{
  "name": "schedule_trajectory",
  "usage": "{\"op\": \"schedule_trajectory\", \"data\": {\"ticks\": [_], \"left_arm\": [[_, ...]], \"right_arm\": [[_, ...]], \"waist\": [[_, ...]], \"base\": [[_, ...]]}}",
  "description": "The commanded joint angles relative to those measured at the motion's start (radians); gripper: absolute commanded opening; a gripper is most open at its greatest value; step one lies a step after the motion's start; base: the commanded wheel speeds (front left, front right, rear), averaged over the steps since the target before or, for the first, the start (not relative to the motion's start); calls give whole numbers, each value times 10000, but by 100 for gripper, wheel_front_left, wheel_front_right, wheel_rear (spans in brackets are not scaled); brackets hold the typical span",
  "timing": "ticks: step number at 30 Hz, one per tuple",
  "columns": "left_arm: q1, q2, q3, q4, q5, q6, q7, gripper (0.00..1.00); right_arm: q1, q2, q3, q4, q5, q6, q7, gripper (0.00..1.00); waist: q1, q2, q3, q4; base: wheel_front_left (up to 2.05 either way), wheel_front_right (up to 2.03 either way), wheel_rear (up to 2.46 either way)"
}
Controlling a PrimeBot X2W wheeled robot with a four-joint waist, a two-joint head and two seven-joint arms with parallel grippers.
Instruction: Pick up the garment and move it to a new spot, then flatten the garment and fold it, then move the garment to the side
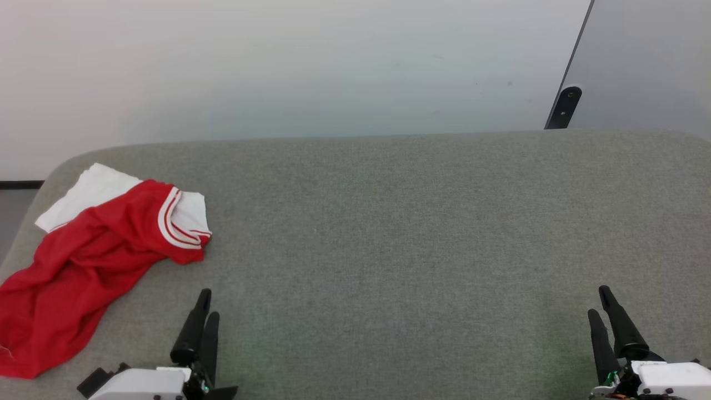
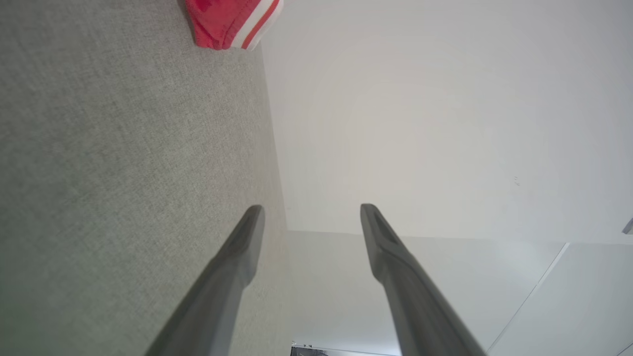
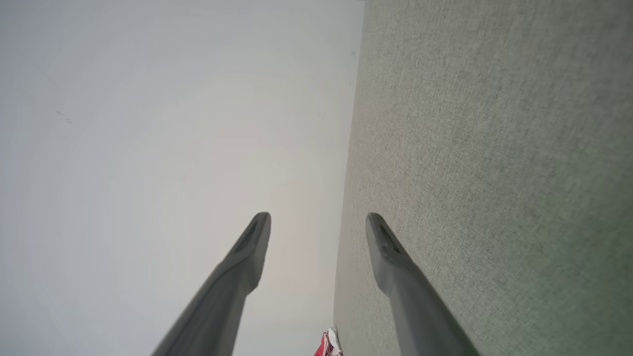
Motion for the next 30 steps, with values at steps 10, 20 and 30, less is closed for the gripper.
{"op": "schedule_trajectory", "data": {"ticks": [10, 20, 30], "left_arm": [[164, 265, -249, -434, 1474, -38, -569, 100], [371, 238, -311, -637, 3519, -45, -959, 100], [644, 173, -297, -1029, 6087, 8, -1348, 100]], "right_arm": [[-112, -368, 660, -47, -1014, -2, -614, 100], [-140, -522, 966, 28, -2811, -3, -1006, 100], [45, -529, 1043, -211, -5746, -4, -1397, 100]], "waist": [[0, 0, 4, 27], [0, 0, 21, 57], [0, 0, 36, 50]], "base": [[0, 0, 0], [0, 0, 0], [0, 0, 0]]}}
